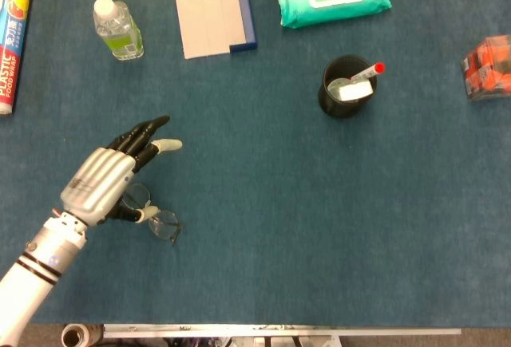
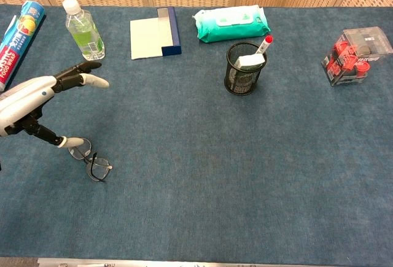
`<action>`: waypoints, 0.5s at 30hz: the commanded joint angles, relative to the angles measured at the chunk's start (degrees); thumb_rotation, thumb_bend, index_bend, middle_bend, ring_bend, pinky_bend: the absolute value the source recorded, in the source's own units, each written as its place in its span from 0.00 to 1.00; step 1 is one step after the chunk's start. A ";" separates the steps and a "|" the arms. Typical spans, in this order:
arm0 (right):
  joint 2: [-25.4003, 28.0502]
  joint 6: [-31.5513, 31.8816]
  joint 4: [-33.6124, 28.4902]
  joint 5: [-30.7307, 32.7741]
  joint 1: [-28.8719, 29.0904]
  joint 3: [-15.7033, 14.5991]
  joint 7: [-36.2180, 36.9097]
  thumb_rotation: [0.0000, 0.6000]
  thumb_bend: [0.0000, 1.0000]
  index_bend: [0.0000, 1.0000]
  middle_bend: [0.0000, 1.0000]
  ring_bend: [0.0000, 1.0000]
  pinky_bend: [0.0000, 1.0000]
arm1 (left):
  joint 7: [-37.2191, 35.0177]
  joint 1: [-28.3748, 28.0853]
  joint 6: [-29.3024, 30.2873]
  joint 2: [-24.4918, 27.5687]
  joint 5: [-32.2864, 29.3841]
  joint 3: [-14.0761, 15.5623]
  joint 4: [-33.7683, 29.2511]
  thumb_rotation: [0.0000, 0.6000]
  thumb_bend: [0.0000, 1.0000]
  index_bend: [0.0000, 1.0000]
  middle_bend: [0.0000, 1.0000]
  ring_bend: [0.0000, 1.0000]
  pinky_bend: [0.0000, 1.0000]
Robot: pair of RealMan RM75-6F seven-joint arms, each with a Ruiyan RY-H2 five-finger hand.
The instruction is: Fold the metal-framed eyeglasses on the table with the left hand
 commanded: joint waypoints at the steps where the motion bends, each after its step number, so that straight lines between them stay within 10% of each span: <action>1: -0.04 0.20 -0.06 -0.30 -0.05 -0.08 -0.27 1.00 0.54 0.59 0.53 0.36 0.36 | 4.74 1.30 3.79 1.48 4.41 0.89 -0.37 1.00 0.10 0.18 0.00 0.00 0.13; 15: 0.06 0.24 -0.09 -0.06 -0.09 0.04 -0.10 1.00 0.54 0.59 0.53 0.36 0.36 | 4.72 2.46 11.18 1.05 14.45 3.20 3.71 1.00 0.06 0.16 0.00 0.00 0.13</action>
